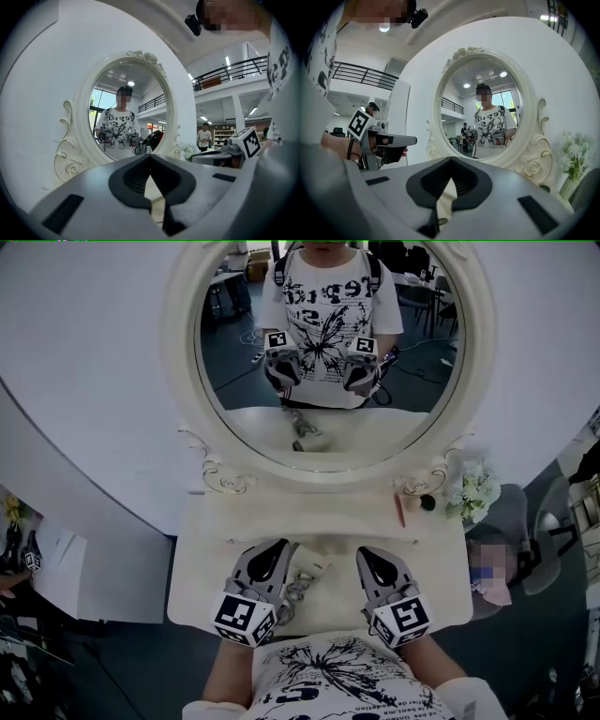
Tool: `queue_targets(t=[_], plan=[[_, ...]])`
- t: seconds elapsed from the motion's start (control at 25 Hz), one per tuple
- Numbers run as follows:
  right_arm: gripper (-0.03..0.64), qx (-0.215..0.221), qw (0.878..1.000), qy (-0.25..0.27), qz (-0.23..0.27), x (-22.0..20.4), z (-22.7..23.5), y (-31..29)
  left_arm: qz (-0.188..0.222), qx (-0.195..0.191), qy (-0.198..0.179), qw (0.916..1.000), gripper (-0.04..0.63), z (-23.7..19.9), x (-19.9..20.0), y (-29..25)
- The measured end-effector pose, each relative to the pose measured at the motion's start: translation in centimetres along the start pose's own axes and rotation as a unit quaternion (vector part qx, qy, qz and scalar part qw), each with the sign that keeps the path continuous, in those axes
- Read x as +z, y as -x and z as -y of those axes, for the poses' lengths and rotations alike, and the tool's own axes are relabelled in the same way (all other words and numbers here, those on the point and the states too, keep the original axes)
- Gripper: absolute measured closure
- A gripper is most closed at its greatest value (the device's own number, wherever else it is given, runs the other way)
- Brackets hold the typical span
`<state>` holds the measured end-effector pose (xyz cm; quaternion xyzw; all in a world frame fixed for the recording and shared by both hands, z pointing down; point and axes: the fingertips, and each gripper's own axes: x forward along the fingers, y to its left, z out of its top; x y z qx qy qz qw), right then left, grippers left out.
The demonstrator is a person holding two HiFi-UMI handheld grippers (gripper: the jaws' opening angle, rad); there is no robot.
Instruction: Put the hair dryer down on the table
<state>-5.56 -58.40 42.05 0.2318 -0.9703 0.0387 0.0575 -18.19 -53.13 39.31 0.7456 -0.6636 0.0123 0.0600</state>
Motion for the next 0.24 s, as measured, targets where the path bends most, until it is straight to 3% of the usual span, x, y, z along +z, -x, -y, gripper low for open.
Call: queue_targets(t=[0.24], plan=[[0.606, -0.002, 1.0, -0.001, -0.002, -0.31, -0.05, 0.17, 0.001, 0.0, -0.002, 1.0, 0.574, 0.18, -0.05, 0.12]])
